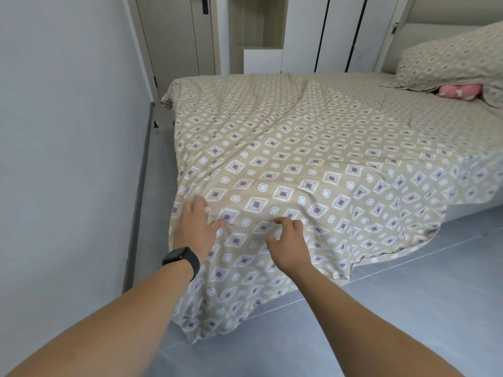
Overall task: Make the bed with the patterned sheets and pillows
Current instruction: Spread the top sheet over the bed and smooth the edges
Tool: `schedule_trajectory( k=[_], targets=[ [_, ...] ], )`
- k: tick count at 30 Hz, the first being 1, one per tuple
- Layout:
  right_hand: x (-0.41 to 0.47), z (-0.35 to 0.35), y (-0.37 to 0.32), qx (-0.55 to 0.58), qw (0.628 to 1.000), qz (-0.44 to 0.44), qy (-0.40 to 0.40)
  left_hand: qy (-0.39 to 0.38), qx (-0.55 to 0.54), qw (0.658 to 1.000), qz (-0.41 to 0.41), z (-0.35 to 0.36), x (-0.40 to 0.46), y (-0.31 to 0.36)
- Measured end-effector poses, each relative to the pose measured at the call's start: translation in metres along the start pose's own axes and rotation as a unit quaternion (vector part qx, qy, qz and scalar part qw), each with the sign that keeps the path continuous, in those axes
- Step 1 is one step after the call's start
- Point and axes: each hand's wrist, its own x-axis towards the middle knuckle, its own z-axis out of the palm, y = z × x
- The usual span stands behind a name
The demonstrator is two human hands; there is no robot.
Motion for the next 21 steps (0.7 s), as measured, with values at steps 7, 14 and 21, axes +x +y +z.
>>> schedule_trajectory(
  k=[7,14,21],
  targets=[
    [-0.008,0.006,-0.010,0.006,1.000,-0.007,-0.008,-0.093,-0.049,0.987,-0.125,-0.001,-0.005,-0.010],
    [-0.004,0.004,-0.018,0.053,0.998,-0.016,0.015,-0.270,0.095,0.958,0.003,-0.068,0.010,0.008],
    [0.022,-0.001,-0.041,0.274,0.949,0.153,0.022,-0.368,0.180,0.912,-0.012,-0.079,0.003,0.010]
  ],
)
